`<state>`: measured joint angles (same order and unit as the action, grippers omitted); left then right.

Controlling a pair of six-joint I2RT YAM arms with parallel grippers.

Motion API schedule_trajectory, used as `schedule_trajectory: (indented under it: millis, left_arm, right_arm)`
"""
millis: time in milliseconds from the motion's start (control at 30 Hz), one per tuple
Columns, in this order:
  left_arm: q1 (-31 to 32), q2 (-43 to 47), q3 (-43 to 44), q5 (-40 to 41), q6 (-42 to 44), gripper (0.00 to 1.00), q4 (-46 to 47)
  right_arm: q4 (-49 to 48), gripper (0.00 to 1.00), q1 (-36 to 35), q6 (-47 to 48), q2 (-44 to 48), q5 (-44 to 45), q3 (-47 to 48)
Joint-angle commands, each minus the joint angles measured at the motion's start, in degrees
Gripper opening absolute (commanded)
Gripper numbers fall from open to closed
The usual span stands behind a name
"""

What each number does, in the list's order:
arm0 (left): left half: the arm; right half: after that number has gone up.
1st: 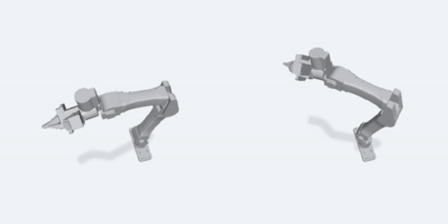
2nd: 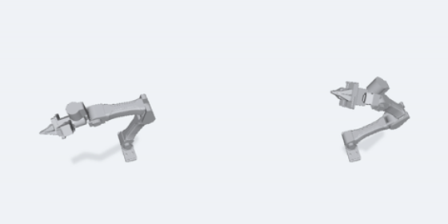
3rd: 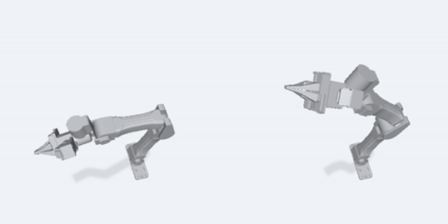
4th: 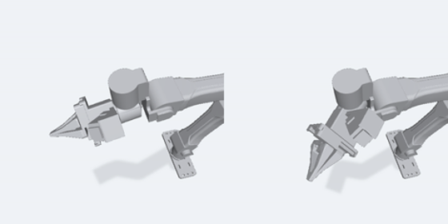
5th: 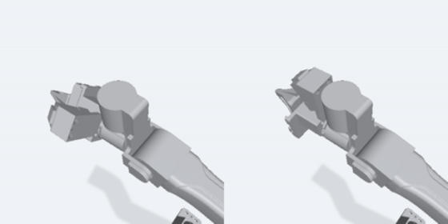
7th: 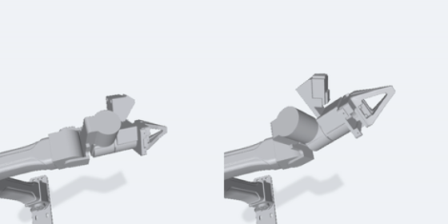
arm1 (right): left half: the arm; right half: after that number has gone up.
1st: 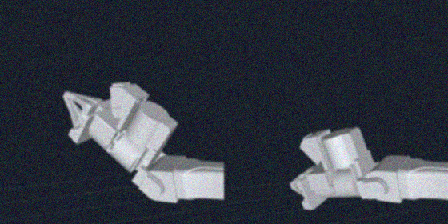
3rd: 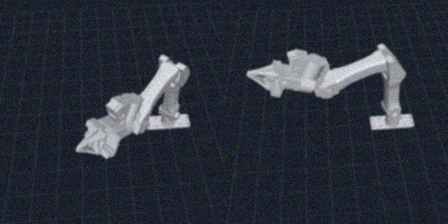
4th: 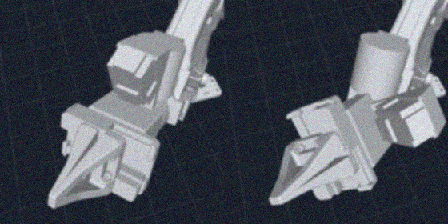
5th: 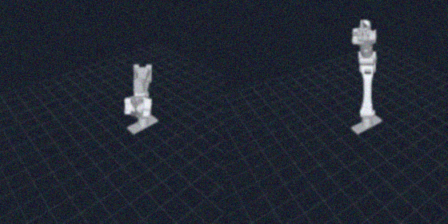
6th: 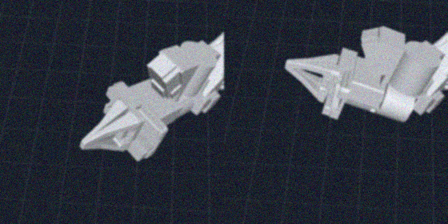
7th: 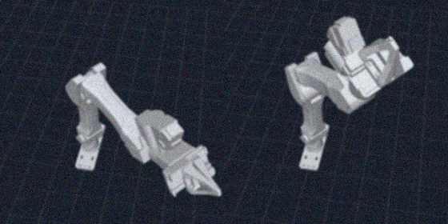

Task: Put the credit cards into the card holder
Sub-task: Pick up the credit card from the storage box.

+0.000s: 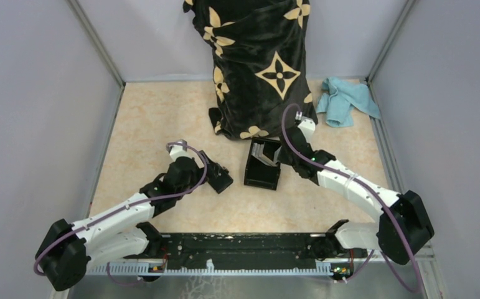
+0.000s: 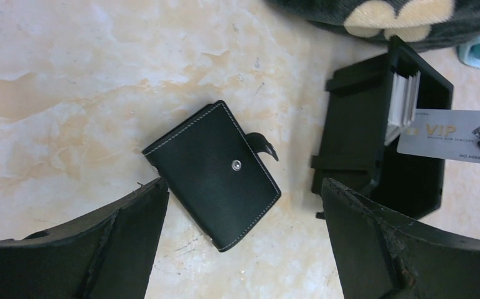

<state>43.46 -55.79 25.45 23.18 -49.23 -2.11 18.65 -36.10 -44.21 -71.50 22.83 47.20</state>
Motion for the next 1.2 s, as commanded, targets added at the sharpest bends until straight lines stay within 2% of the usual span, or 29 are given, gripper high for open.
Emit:
schedule_trajectory:
  millis: [0, 267, 500, 667, 833, 1167]
  left_arm:
    - [0.64, 0.8, 1.4, -5.03, 3.37, 0.98, 2.46]
    - [0.75, 1.74, 4.78, -10.83, 9.6, 0.97, 3.75]
    - [0.75, 3.0, 5.16, -23.62, 16.82, 0.94, 10.91]
    - [0.75, 3.35, 5.05, -34.58, 20.65, 0.9, 16.76]
    - [0.75, 1.37, 6.23, -44.91, 22.77, 0.85, 21.85]
    - [0.75, -5.92, 11.45, -53.93, 25.13, 0.83, 21.37]
  right_arm:
    - [0.45, 0.0, -2.06, 5.45, 4.73, 2.99, -0.45]
    - [7.99, 0.0, -5.12, 12.09, 11.1, 5.96, 2.84]
    - [10.17, 0.0, -5.64, 22.04, 17.14, -12.06, 6.08]
    - [10.44, 0.0, -5.6, 24.94, 20.27, -24.89, 5.59]
    - [9.52, 0.0, -5.64, 24.69, 21.6, -35.29, 3.81]
    - [3.64, 0.0, -5.5, 21.32, 20.55, -47.21, 1.64]
